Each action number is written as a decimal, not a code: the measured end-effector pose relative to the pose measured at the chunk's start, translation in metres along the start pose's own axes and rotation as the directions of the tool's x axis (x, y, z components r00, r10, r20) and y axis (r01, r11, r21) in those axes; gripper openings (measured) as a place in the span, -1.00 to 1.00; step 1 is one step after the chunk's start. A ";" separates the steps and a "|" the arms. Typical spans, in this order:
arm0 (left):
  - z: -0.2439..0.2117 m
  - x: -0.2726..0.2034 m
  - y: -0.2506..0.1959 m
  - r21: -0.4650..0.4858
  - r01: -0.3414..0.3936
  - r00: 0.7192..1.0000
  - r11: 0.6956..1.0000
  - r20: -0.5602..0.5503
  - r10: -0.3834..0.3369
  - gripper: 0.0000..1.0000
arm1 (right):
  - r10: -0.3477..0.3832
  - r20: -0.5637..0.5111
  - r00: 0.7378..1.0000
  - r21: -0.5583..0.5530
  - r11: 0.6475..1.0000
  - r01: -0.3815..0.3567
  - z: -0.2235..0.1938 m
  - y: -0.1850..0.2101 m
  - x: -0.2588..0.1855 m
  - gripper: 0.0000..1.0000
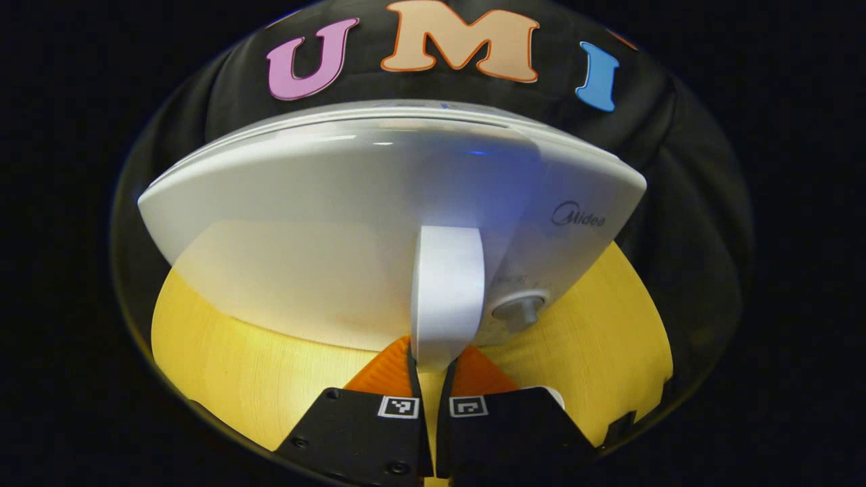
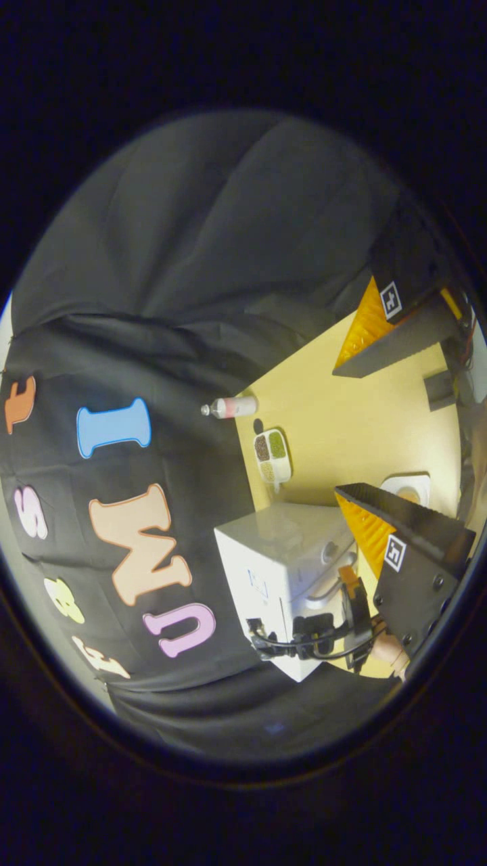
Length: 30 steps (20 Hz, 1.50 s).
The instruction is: Open the microwave oven with the left hand, put the food in, and close the microwave oven.
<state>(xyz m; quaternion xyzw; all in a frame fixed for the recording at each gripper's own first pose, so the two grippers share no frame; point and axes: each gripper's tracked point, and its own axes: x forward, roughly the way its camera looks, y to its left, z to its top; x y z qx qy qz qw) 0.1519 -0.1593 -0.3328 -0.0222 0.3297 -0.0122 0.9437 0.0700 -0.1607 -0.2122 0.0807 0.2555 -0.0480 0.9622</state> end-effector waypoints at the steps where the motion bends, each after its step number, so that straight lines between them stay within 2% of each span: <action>1: -0.008 -0.008 0.003 0.014 0.007 1.000 1.000 0.005 -0.007 -0.95 | 0.003 -0.005 1.000 0.004 1.000 -0.003 0.002 -0.002 0.004 0.97; 2: -0.018 -0.018 0.005 0.018 0.012 1.000 1.000 -0.010 -0.012 -0.96 | 0.015 -0.011 1.000 0.013 1.000 -0.015 0.004 -0.003 0.008 0.84; 3: -0.024 -0.026 0.008 0.018 0.009 1.000 1.000 -0.007 -0.009 -0.94 | 0.033 -0.013 0.999 0.018 0.999 -0.032 0.007 0.000 0.011 0.97; 6: -0.037 -0.039 0.016 0.038 -0.040 0.999 0.998 -0.009 0.040 -0.76 | 0.078 -0.017 0.997 -0.014 0.997 -0.079 0.009 0.003 0.027 0.97; 8: -0.042 -0.045 0.020 -0.001 -0.071 0.997 0.997 -0.009 0.071 -0.70 | 0.108 -0.030 0.994 -0.040 0.993 -0.109 0.007 0.007 0.036 0.97; 10: -0.041 -0.053 0.026 -0.066 -0.094 0.996 0.993 0.008 0.094 -0.55 | 0.149 -0.030 0.988 -0.050 0.987 -0.151 0.007 0.013 0.035 0.98; 12: -0.045 -0.062 0.041 -0.100 -0.134 0.991 0.986 0.018 0.136 -0.31 | 0.183 -0.039 0.982 -0.062 0.981 -0.185 0.003 0.022 0.036 0.98; 13: -0.048 -0.067 0.051 -0.115 -0.158 0.987 0.981 0.018 0.161 0.28 | 0.194 -0.045 0.980 -0.069 0.978 -0.197 0.000 0.024 0.036 0.98; 14: -0.051 -0.070 0.059 -0.137 -0.171 0.985 0.976 0.011 0.174 0.66 | 0.204 -0.056 0.977 -0.076 0.975 -0.208 -0.006 0.025 0.035 0.86; 15: -0.056 -0.076 0.061 -0.165 -0.173 0.984 0.971 0.005 0.176 0.89 | 0.214 -0.068 0.974 -0.082 0.972 -0.220 -0.011 0.026 0.033 0.84; 16: -0.059 -0.081 0.064 -0.183 -0.174 0.984 0.967 0.007 0.178 0.99 | 0.225 -0.078 0.971 -0.088 0.969 -0.232 -0.015 0.027 0.029 0.84; 22: -0.090 -0.115 0.090 -0.203 -0.257 0.966 0.945 -0.026 0.257 0.99 | 0.251 -0.132 0.959 -0.126 0.955 -0.268 -0.040 0.038 0.020 0.86; 26: -0.112 -0.146 0.113 -0.258 -0.283 0.958 0.924 -0.040 0.283 0.99 | 0.273 -0.166 0.948 -0.151 0.943 -0.297 -0.055 0.056 0.014 0.86; 27: -0.118 -0.154 0.120 -0.271 -0.288 0.957 0.918 -0.041 0.288 0.99 | 0.276 -0.173 0.946 -0.157 0.940 -0.303 -0.059 0.061 0.011 0.98; 30: -0.132 -0.175 0.139 -0.308 -0.292 0.955 0.906 -0.044 0.293 0.99 | 0.287 -0.198 0.937 -0.159 0.934 -0.320 -0.076 0.079 0.001 0.97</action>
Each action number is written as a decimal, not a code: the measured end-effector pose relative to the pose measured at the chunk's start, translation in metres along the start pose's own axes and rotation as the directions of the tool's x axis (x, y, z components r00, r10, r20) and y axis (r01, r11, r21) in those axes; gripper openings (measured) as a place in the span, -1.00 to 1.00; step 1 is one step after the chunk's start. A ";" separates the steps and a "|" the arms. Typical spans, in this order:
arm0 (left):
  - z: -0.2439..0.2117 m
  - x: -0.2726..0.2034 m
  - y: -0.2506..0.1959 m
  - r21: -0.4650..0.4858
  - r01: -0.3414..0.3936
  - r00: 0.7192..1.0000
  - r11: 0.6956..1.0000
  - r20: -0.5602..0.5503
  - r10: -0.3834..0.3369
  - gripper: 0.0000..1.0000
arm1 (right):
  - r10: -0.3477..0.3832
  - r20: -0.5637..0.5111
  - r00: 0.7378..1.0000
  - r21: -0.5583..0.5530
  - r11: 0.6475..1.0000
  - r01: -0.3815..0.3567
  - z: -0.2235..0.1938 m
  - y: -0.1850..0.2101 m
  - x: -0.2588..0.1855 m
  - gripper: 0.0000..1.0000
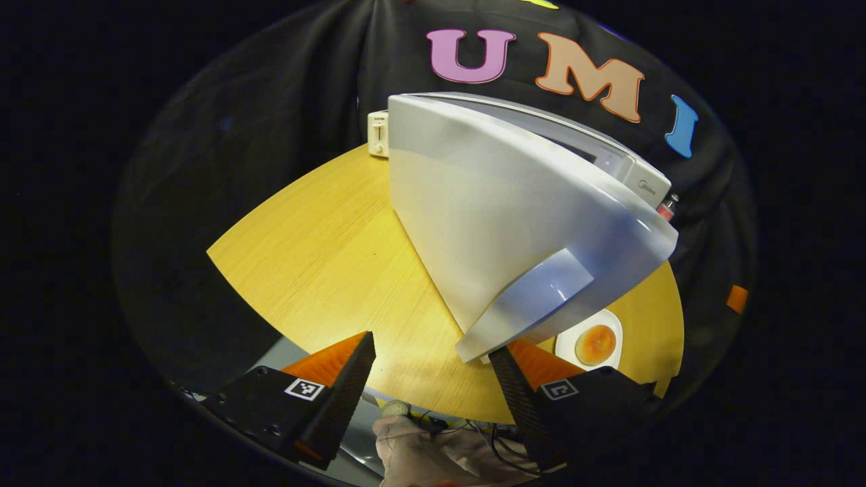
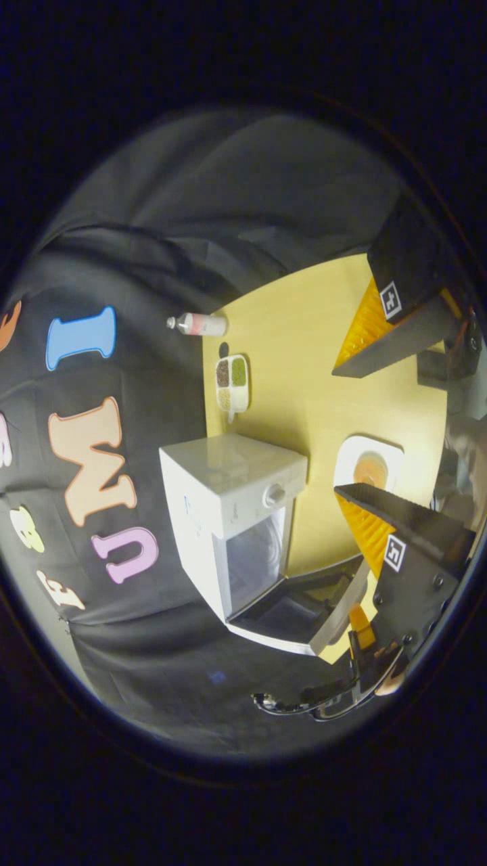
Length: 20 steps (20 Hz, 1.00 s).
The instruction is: Open the microwave oven with the left hand, put the food in, and close the microwave oven.
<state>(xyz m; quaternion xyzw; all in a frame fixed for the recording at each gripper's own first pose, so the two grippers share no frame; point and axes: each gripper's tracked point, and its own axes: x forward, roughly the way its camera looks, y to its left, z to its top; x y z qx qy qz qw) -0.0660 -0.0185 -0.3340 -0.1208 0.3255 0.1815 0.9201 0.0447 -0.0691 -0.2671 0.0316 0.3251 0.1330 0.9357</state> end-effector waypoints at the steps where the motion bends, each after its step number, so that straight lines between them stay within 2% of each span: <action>1: 0.001 -0.005 0.010 -0.013 0.006 1.000 1.000 0.007 -0.006 0.96 | 0.004 -0.004 1.000 -0.002 1.000 -0.004 -0.003 0.009 0.000 0.97; 7: 0.007 -0.015 0.070 -0.022 0.034 0.999 0.999 0.006 -0.034 0.92 | -0.013 -0.039 0.999 -0.033 0.999 0.012 -0.019 0.068 0.000 0.97; 8: 0.009 -0.015 0.081 -0.024 0.038 0.999 0.999 0.008 -0.038 0.92 | -0.009 -0.044 0.999 -0.028 1.000 0.008 -0.021 0.081 -0.001 0.84; 12: 0.010 -0.018 0.117 -0.051 0.089 0.996 0.995 -0.010 -0.089 0.92 | 0.004 -0.052 0.999 0.037 0.999 -0.003 -0.027 0.129 0.003 0.86; 16: 0.014 -0.017 0.151 -0.073 0.130 0.991 0.989 -0.016 -0.131 0.92 | -0.037 -0.038 0.999 0.072 0.997 0.040 -0.032 0.160 0.005 0.84; 17: 0.017 -0.016 0.160 -0.074 0.139 0.990 0.988 -0.016 -0.141 1.00 | -0.049 -0.035 0.998 0.078 0.996 0.052 -0.034 0.165 0.005 0.84; 18: 0.018 -0.016 0.169 -0.076 0.148 0.989 0.986 -0.017 -0.149 0.92 | -0.063 -0.031 0.998 0.085 0.994 0.065 -0.036 0.170 0.007 0.84; 20: 0.022 -0.015 0.187 -0.085 0.157 0.987 0.984 -0.020 -0.160 0.92 | -0.096 -0.032 0.995 0.093 0.991 0.098 -0.043 0.172 0.012 0.84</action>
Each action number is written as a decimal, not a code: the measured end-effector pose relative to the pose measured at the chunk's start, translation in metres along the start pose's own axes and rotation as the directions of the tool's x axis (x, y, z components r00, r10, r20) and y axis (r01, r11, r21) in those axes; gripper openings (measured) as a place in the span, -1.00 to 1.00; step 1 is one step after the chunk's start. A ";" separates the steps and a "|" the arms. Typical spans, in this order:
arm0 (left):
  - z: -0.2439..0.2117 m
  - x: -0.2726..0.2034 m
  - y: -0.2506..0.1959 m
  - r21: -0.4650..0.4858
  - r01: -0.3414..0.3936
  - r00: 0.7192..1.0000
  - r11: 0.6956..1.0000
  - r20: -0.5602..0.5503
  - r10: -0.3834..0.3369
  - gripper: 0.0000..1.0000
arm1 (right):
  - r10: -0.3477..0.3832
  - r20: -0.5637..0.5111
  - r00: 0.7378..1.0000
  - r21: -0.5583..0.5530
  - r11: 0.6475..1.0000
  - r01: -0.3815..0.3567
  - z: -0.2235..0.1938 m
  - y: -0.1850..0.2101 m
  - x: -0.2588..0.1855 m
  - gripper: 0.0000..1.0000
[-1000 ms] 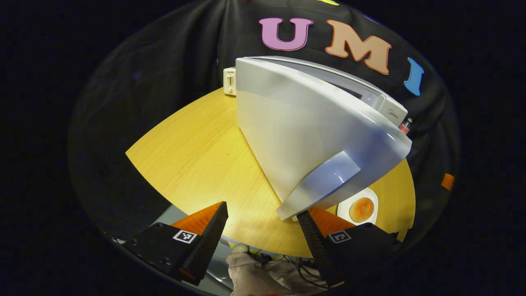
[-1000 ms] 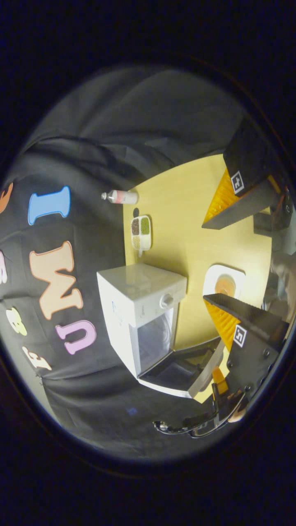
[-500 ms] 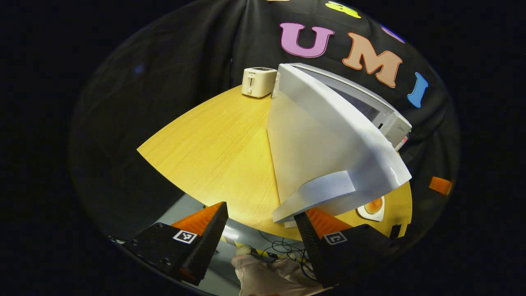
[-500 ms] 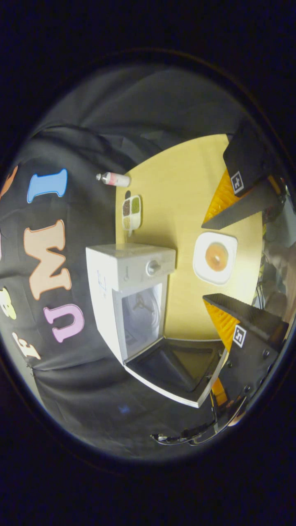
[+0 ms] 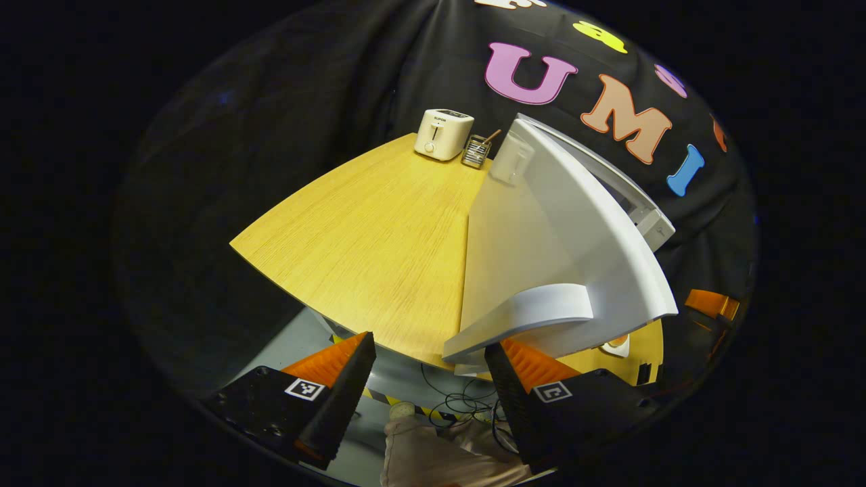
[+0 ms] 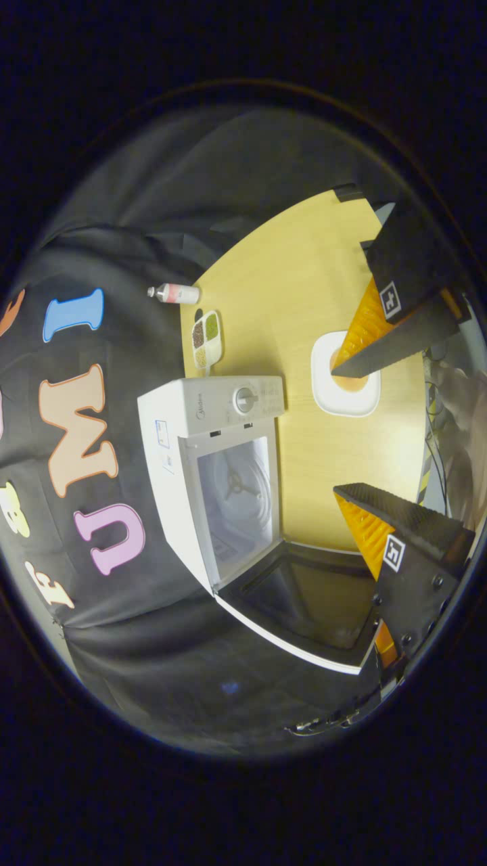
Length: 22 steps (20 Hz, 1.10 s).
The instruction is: Open the microwave oven with the left hand, put the food in, and close the microwave oven.
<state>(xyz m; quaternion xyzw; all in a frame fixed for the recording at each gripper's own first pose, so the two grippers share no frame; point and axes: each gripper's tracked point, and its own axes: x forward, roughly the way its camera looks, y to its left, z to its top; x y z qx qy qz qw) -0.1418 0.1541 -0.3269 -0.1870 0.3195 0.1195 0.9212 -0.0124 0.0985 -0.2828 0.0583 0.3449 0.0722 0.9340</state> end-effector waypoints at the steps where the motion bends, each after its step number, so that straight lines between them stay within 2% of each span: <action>1: 0.003 -0.001 0.009 -0.002 -0.003 1.000 1.000 0.002 0.003 0.92 | -0.019 -0.005 1.000 0.007 1.000 0.019 -0.005 -0.001 0.003 0.84; 2: 0.005 -0.003 0.019 -0.006 -0.011 1.000 1.000 0.005 0.011 0.92 | -0.037 -0.016 0.999 0.017 0.999 0.037 -0.012 -0.004 0.006 0.97; 5: 0.017 -0.009 0.049 -0.041 -0.053 0.998 0.998 0.038 0.055 0.92 | -0.086 -0.053 0.995 0.050 0.995 0.089 -0.028 -0.015 0.016 0.97; 8: 0.033 -0.022 0.079 -0.081 -0.137 0.987 0.987 0.076 0.143 0.92 | -0.132 -0.075 0.988 0.042 0.990 0.136 -0.035 -0.035 0.031 0.98; 10: 0.046 -0.035 0.094 -0.072 -0.210 0.968 0.975 0.126 0.218 0.92 | -0.145 -0.106 0.984 0.024 0.989 0.148 -0.041 -0.046 0.048 0.98; 13: 0.066 -0.057 0.104 -0.032 -0.333 0.922 0.942 0.200 0.332 0.91 | -0.127 -0.179 0.976 0.010 0.991 0.131 -0.051 -0.057 0.077 0.98; 16: 0.089 -0.081 0.091 -0.070 -0.414 0.866 0.908 0.278 0.416 0.91 | -0.096 -0.284 0.954 0.014 0.994 0.104 -0.060 -0.066 0.109 0.98; 20: 0.113 -0.112 0.070 -0.135 -0.489 0.785 0.862 0.363 0.502 0.89 | -0.092 -0.428 0.899 -0.009 0.995 0.098 -0.078 -0.088 0.138 0.98; 22: 0.129 -0.131 0.062 -0.190 -0.526 0.721 0.829 0.417 0.553 0.89 | -0.075 -0.483 0.872 0.000 0.996 0.085 -0.085 -0.092 0.147 0.98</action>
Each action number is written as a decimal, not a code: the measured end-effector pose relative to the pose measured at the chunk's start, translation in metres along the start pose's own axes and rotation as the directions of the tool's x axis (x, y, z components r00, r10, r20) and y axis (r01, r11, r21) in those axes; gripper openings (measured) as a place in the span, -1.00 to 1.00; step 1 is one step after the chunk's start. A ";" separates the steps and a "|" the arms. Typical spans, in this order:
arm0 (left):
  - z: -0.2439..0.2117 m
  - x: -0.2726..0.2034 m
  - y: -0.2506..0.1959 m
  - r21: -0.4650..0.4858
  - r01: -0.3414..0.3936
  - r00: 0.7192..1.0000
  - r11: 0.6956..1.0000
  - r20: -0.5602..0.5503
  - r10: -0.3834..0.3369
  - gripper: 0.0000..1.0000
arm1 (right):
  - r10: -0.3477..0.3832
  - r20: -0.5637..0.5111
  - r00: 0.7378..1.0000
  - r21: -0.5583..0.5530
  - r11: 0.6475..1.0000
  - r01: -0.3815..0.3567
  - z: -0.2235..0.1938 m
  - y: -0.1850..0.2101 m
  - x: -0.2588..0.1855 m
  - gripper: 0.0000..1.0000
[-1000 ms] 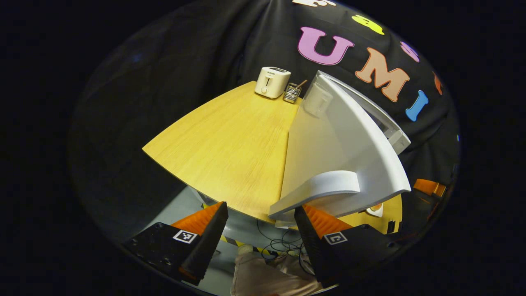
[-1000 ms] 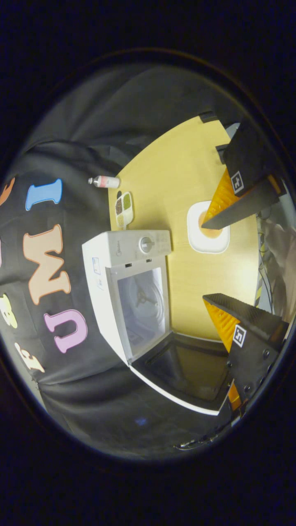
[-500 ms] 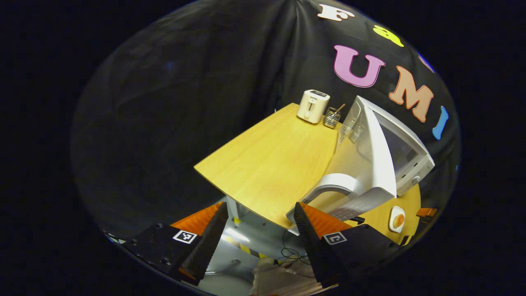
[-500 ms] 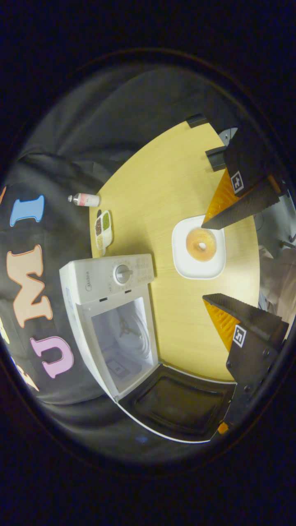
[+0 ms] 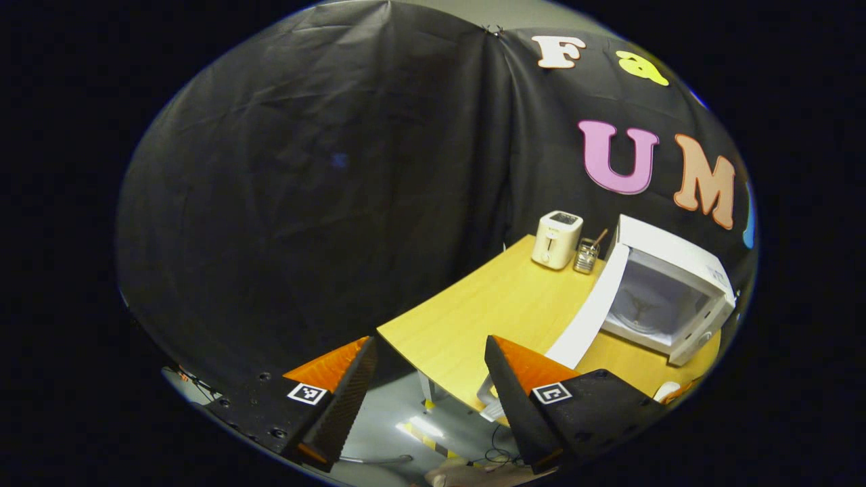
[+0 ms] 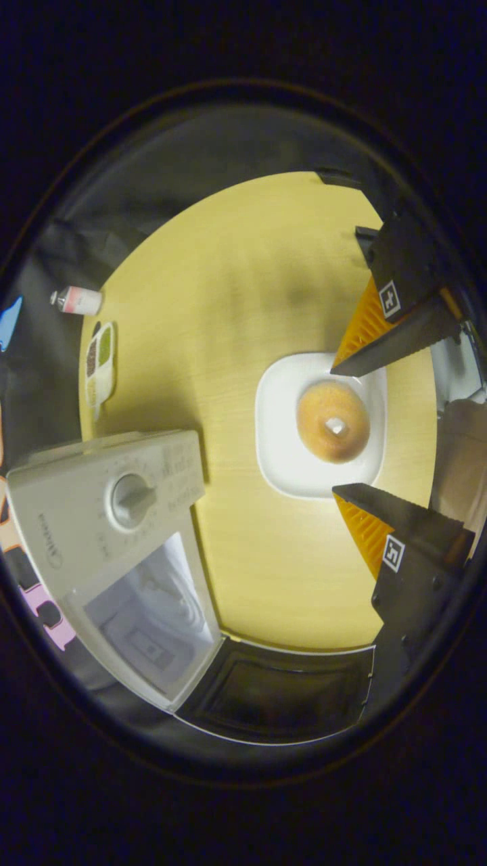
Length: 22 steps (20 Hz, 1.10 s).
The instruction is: Open the microwave oven with the left hand, put the food in, and close the microwave oven.
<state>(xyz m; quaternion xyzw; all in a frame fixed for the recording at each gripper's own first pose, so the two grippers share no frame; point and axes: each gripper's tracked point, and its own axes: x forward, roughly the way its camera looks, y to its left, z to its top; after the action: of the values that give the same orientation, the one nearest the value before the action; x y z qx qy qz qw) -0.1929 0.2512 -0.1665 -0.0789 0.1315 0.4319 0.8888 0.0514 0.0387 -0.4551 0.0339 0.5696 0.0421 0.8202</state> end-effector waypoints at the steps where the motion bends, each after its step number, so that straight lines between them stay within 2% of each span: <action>1: 0.011 -0.007 -0.001 -0.015 -0.031 0.999 0.999 0.039 0.032 0.89 | 0.022 -0.022 1.000 0.009 1.000 -0.022 -0.001 0.001 0.003 0.98; 2: 0.021 -0.013 -0.001 -0.024 -0.054 0.996 0.998 0.069 0.056 0.88 | 0.039 -0.039 0.998 0.018 0.999 -0.039 -0.002 0.003 0.006 0.84; 5: 0.039 -0.028 -0.008 -0.022 -0.078 0.989 0.997 0.125 0.080 0.88 | 0.062 -0.089 0.994 0.012 0.998 -0.061 -0.010 0.007 0.015 0.83; 6: 0.042 -0.031 -0.013 -0.022 -0.073 0.988 0.997 0.133 0.075 0.88 | 0.048 -0.093 0.995 0.001 0.999 -0.048 -0.012 0.005 0.019 0.83; 7: 0.047 -0.034 -0.018 -0.026 -0.066 0.987 0.998 0.145 0.069 0.87 | 0.041 -0.089 0.995 -0.010 0.999 -0.042 -0.011 0.005 0.020 1.00; 8: 0.051 -0.037 -0.024 -0.030 -0.053 0.985 0.998 0.161 0.058 0.87 | 0.036 -0.085 0.996 -0.019 0.999 -0.038 -0.010 0.004 0.022 0.83; 12: 0.053 -0.037 -0.042 -0.059 0.000 0.988 0.998 0.156 0.009 0.80 | 0.002 -0.075 0.997 -0.025 1.000 -0.004 -0.009 -0.001 0.027 0.82; 14: 0.052 -0.033 -0.045 -0.069 0.019 0.988 0.997 0.152 -0.008 0.88 | -0.025 -0.065 0.998 -0.031 0.999 0.023 -0.009 -0.006 0.028 0.77; 15: 0.052 -0.030 -0.046 -0.064 0.026 0.989 0.998 0.150 -0.016 0.80 | -0.035 -0.061 0.998 -0.029 0.999 0.033 -0.008 -0.008 0.030 0.76; 17: 0.052 -0.023 -0.049 -0.043 0.049 0.988 0.998 0.147 -0.043 0.88 | -0.050 -0.050 0.997 -0.019 0.999 0.049 -0.008 -0.009 0.030 0.56; 18: 0.054 -0.019 -0.056 -0.032 0.067 0.987 0.997 0.148 -0.062 0.88 | -0.066 -0.040 0.997 -0.012 0.998 0.065 -0.007 -0.010 0.029 0.57; 19: 0.055 -0.015 -0.057 -0.021 0.084 0.986 0.996 0.146 -0.080 0.80 | -0.086 -0.026 0.996 0.003 0.996 0.086 -0.007 -0.011 0.027 0.45; 20: 0.057 -0.008 -0.059 -0.007 0.098 0.985 0.995 0.143 -0.096 0.88 | -0.088 -0.019 0.996 0.012 0.996 0.088 -0.007 -0.009 0.025 0.24; 22: 0.062 0.003 -0.059 0.023 0.127 0.981 0.992 0.145 -0.129 0.80 | -0.094 0.008 0.996 0.042 0.995 0.094 -0.004 -0.002 0.017 0.24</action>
<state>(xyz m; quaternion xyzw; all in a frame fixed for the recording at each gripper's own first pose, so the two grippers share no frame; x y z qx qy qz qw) -0.1343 0.2334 -0.1069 -0.0494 0.0638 0.3777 0.9224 0.0539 0.0390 -0.4727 0.0244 0.5671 -0.0084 0.8233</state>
